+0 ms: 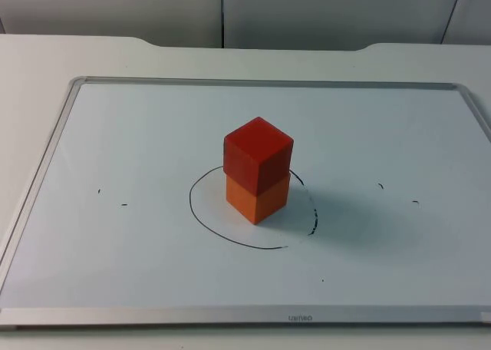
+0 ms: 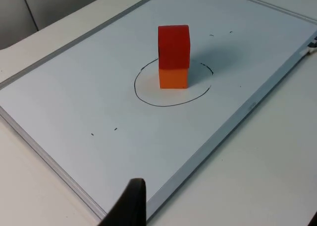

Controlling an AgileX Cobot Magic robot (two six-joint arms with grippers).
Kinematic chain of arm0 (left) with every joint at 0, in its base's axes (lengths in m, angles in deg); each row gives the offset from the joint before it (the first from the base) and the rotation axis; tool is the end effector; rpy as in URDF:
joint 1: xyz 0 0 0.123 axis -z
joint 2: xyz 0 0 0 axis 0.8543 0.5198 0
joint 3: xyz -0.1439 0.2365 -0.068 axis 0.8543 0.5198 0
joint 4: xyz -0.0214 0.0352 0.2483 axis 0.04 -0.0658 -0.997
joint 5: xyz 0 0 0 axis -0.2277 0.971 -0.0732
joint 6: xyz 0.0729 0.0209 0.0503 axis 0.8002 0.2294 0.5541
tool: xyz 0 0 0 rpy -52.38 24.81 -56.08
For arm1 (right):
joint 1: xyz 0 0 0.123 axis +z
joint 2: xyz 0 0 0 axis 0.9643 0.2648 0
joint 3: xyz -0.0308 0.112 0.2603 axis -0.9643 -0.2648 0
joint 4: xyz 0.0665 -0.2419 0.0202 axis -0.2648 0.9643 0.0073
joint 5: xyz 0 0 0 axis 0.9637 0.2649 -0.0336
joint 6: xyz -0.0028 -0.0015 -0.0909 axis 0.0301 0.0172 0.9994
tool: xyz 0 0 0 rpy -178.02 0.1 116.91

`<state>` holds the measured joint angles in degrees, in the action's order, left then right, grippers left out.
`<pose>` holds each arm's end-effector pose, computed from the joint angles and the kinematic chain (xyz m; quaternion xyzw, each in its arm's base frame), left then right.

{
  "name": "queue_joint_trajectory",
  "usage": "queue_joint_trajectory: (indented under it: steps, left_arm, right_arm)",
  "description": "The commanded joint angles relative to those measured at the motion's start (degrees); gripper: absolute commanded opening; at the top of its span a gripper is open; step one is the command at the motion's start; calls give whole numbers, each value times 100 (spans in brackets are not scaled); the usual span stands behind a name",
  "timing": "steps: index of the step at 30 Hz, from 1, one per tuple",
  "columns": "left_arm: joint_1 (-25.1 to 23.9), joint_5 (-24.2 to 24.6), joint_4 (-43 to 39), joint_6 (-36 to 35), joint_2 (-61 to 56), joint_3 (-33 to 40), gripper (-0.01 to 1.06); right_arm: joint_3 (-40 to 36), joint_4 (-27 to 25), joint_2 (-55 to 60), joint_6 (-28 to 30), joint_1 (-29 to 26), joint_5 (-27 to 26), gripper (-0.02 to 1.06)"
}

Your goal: Pick up one cube with the left hand and another cube with the right hand. First place the cube in the right hand at the target position, then stack the cube in the left hand on top.

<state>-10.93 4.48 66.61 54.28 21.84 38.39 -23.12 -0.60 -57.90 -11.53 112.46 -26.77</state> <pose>0.0008 0.0102 0.2795 0.3413 0.7849 -0.1679 0.4892 -0.0047 -0.0060 0.2799 -0.2771 0.8109 0.1561 0.4913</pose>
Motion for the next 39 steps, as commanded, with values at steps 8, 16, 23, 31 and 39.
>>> queue_joint_trajectory:
  steps: [8, 16, 23, 31, 39]
  left_arm:
    - [-1020, -50, 22, 1, -25, 1, 105]
    - [-1821, -50, 22, 1, -25, 1, 105]
    - [-2260, -50, 22, 1, -25, 1, 105]
    - [-2605, -50, 22, 1, -25, 1, 105]
    - [-3115, -50, 22, 1, -25, 1, 105]
  right_arm:
    - [-49, -9, -27, 0, -1496, -59, 105]
    - [-49, -9, -27, 0, -2687, -59, 105]
    - [-49, -9, -27, 0, -3571, -59, 105]
    - [-49, -9, -27, 0, -3784, -59, 105]
    - [-49, -9, -27, 0, -3784, -59, 105]
